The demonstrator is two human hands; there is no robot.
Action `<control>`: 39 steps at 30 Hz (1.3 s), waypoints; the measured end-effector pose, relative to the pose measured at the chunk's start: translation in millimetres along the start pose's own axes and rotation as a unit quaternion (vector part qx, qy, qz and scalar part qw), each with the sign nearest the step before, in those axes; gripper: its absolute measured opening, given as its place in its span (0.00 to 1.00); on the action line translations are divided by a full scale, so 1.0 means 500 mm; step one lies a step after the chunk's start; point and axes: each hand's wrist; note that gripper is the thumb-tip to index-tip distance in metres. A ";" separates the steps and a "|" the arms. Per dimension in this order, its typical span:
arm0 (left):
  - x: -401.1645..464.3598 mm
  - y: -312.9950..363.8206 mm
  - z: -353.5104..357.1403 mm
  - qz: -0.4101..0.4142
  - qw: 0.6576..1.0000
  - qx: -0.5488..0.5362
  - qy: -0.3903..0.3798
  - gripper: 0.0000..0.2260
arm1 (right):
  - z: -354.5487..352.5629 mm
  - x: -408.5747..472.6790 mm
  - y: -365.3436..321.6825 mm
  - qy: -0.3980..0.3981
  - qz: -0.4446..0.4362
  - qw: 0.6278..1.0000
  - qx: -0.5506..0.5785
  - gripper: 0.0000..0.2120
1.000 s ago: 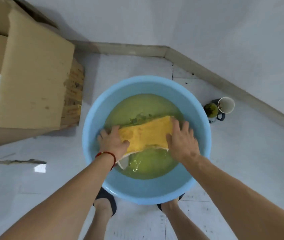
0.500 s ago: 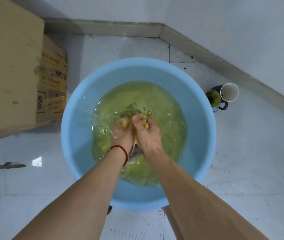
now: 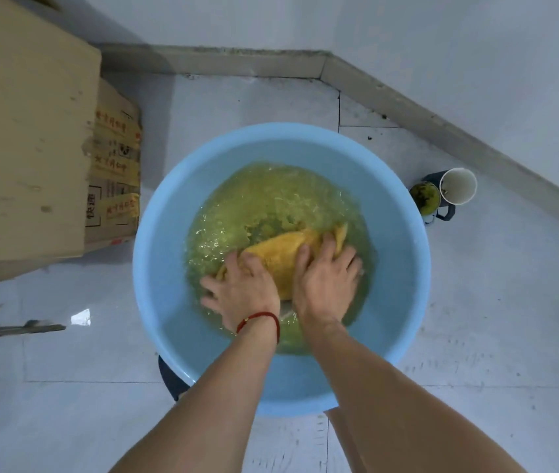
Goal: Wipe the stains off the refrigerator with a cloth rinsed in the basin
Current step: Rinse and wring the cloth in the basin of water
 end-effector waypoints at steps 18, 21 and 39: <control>0.024 -0.025 -0.014 0.043 0.983 -0.151 0.091 0.21 | -0.048 0.054 -0.057 0.051 -0.166 0.967 -0.185 0.22; 0.020 -0.013 -0.006 -0.064 0.989 -0.124 0.042 0.24 | -0.032 0.025 -0.046 -0.001 -0.086 0.991 -0.097 0.27; 0.021 -0.026 -0.041 0.043 0.987 -0.155 0.005 0.20 | -0.038 0.061 -0.063 0.046 -0.191 0.971 -0.138 0.17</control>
Point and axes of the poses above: each hand's wrist, its own x-axis towards the middle knuckle, its own z-axis out of the palm, y = z × x, and after that the axes turned 14 degrees about z, right-handed
